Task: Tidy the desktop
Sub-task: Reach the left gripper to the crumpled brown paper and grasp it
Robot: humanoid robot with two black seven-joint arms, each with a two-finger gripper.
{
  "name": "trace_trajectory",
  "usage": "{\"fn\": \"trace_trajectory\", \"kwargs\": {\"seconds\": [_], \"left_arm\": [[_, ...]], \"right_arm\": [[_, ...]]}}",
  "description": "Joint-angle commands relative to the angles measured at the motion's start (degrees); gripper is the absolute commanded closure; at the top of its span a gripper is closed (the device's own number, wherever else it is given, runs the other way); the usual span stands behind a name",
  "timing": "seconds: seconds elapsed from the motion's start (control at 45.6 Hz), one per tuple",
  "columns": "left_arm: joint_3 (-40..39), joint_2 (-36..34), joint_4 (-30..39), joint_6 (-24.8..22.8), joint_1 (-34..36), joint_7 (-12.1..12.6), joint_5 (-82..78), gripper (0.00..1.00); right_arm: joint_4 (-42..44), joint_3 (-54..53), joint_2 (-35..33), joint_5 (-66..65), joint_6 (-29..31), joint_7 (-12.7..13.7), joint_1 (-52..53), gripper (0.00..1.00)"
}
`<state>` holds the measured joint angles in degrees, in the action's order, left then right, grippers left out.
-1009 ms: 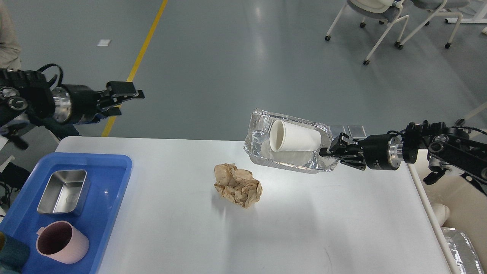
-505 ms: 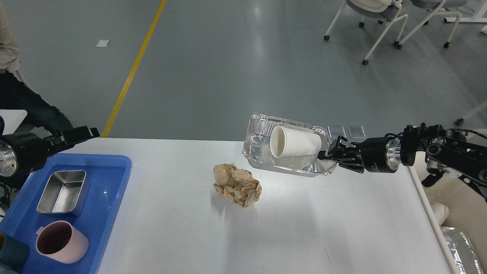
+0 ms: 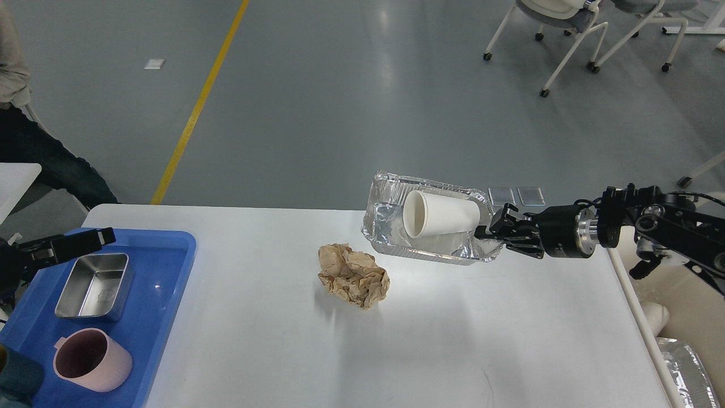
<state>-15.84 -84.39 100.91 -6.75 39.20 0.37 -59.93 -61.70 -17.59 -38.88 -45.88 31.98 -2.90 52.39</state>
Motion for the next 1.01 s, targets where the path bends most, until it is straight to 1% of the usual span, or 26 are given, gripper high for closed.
{"fn": "trace_trajectory", "kwargs": {"seconds": [0.0,0.11,0.197,0.263,0.373,0.505,0.68,0.746,0.812,0.987], "left_arm": [[1.4,0.8,0.0,0.0,-0.3,-0.1,0.1,0.05],[1.7,5.0,-1.3,-0.6,-0.3,0.3,0.3,0.05],[1.4,10.4,-5.0,-1.2,0.4,1.4,0.5,0.05],[0.8,16.3,-8.6,-1.9,0.7,2.6,0.5,0.05],[1.2,27.7,-12.8,-2.7,3.9,3.9,0.4,0.05],[1.3,40.0,-16.2,-2.1,5.4,3.9,-1.0,0.05],[2.0,52.6,-25.0,-2.0,4.9,3.8,-7.9,0.05],[2.6,55.6,-27.0,-2.0,4.5,3.8,-12.8,0.05],[2.9,57.0,-27.9,-2.0,4.3,3.8,-17.0,0.05],[3.0,61.8,-29.0,-1.9,3.0,3.9,-19.4,0.05]], "right_arm": [[0.0,0.0,-0.1,0.0,0.0,0.0,-0.1,1.00],[-0.1,0.0,-0.4,0.0,0.0,-0.1,-0.1,1.00],[-0.7,0.0,-0.8,0.0,0.1,-0.1,-0.3,1.00],[-1.1,0.0,-0.8,0.0,0.0,-0.1,-0.4,1.00],[-1.2,-0.1,-1.2,0.0,0.1,-0.1,-0.4,1.00],[-1.2,-0.1,-1.7,0.0,0.1,-0.1,-0.4,1.00],[-1.1,-0.1,-1.7,0.0,0.0,-0.1,-0.4,1.00],[-1.1,-0.1,-1.8,0.0,0.0,-0.1,-0.4,1.00],[-1.2,-0.2,-2.1,0.0,0.0,-0.1,-0.4,1.00],[-1.2,-0.2,-2.2,0.0,0.1,-0.1,-0.4,1.00]]}}
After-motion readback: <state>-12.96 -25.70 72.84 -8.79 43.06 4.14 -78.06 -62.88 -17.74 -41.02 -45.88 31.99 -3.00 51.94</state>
